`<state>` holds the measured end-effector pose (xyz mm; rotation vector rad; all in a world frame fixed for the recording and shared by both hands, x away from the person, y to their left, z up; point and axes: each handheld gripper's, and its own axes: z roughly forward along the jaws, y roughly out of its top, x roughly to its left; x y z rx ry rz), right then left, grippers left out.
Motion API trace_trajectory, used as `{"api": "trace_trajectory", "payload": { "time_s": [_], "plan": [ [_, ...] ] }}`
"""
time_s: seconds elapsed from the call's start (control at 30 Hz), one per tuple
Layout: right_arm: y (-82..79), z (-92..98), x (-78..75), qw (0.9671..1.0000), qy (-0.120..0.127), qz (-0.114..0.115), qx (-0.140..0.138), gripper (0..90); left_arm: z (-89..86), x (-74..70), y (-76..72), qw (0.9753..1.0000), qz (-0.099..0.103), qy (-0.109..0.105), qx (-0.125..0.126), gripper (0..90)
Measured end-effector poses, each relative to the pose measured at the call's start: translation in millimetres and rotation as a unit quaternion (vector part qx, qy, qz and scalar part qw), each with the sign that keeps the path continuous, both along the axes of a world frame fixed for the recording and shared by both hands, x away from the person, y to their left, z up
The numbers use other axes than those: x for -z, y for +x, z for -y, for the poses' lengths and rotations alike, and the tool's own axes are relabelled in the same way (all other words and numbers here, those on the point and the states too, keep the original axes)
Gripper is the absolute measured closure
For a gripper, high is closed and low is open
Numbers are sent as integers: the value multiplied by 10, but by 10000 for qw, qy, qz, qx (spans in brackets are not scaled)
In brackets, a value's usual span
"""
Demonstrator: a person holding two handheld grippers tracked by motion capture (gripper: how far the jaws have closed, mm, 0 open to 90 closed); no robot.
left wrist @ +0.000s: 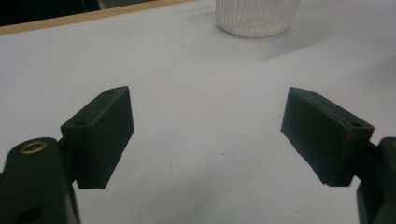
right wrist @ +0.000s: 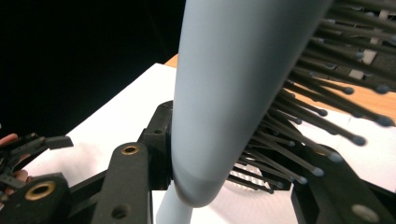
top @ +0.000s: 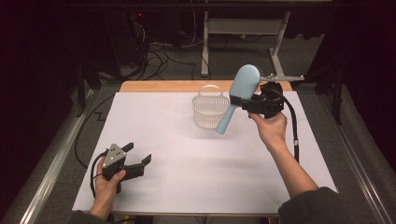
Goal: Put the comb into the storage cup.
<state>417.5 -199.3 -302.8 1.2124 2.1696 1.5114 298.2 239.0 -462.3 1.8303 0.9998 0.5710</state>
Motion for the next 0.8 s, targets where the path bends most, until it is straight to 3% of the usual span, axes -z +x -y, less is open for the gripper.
{"api": "trace_trajectory", "payload": {
  "time_s": [0.23, 0.8],
  "plan": [
    [121, -71, -43, 10000, 52, 35, 9, 552, 1, 1, 1, 10000, -16, -20, 17, 179],
    [345, -241, -100, 9993, -172, 64, 337, 549, 18, -1, -5, 10000, 2, 41, 74, 181]
  ]
}}
